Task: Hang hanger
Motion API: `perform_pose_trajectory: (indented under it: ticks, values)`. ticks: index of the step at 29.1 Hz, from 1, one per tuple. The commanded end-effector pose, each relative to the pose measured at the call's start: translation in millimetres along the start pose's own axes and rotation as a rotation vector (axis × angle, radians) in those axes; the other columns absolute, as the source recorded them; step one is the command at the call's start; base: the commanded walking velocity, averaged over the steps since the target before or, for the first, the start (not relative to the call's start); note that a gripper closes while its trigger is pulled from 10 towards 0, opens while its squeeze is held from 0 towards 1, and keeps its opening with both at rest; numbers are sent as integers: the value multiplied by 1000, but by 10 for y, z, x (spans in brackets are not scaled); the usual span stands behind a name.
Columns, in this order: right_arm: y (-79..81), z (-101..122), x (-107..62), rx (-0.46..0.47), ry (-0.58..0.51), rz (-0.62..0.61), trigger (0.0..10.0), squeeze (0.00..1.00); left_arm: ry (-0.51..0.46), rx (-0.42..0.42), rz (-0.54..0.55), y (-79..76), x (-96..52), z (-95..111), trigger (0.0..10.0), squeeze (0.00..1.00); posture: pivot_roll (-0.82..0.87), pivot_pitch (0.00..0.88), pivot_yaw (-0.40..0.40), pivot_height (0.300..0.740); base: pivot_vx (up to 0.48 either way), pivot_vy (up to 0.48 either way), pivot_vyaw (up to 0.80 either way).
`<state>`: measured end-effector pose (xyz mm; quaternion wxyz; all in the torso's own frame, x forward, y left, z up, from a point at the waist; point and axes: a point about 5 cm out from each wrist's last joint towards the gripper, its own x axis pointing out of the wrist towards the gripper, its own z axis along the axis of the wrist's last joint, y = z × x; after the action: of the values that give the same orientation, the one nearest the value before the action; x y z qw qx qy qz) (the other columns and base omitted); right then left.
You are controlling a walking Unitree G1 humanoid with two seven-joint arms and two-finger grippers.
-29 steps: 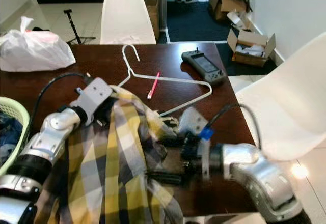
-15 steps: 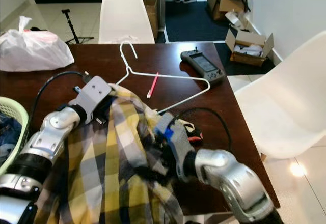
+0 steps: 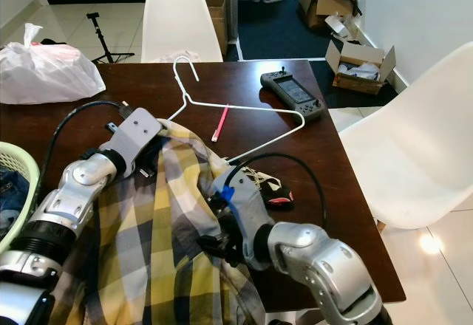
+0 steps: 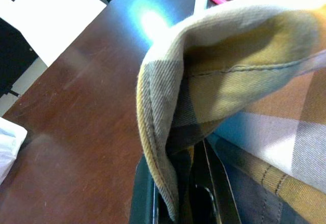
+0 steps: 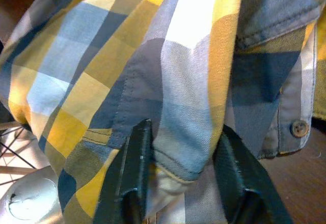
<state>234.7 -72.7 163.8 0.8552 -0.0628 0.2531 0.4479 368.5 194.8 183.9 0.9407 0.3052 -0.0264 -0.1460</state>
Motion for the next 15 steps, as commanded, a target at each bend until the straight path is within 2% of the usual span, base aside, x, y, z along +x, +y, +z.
perform_pose_trajectory:
  ticks: [1, 2, 3, 6, 7, 8, 9, 10, 11, 15]
  values:
    - [22, -6, 18, 0, 2, -14, 0, 0, -40, -3, 83, 171, 2, 126, 10000, 0, -51, 163, 1, 740, 0, 0, 0]
    - [22, -6, 18, 0, 2, -14, 0, 0, -40, -3, 83, 171, 2, 126, 10000, 0, -51, 163, 1, 740, 0, 0, 0]
    - [-72, 88, 49, 4, -64, -92, 0, 0, -48, -7, 93, 192, 5, 148, 10000, 0, -50, 163, 0, 740, 0, 0, 0]
    - [-156, 166, 66, 16, -116, -161, 0, 0, -56, -12, 102, 212, 7, 168, 10000, 0, -50, 163, 0, 740, 0, 0, 0]
    - [-257, 243, 72, 30, -165, -243, 0, 0, -63, -17, 111, 233, 9, 191, 10000, 0, -44, 164, 0, 740, 0, 0, 0]
    - [-257, 243, 72, 30, -165, -243, 0, 0, -63, -17, 111, 233, 9, 191, 10000, 0, -44, 164, 0, 740, 0, 0, 0]
    - [-355, 318, 66, 47, -208, -320, 0, 0, -71, -21, 120, 257, 8, 214, 10000, 0, -40, 164, -1, 740, 0, 0, 0]
    - [-355, 318, 66, 47, -208, -320, 0, 0, -71, -21, 120, 257, 8, 214, 10000, 0, -40, 164, -1, 740, 0, 0, 0]
    - [-426, 368, 59, 61, -235, -373, 0, 0, -78, -25, 127, 278, 3, 232, 10000, 0, -38, 165, -3, 740, 0, 0, 0]
    - [-466, 401, 56, 66, -252, -399, 0, 0, -82, -27, 132, 293, -4, 245, 10000, 0, -34, 166, -4, 740, 0, 0, 0]
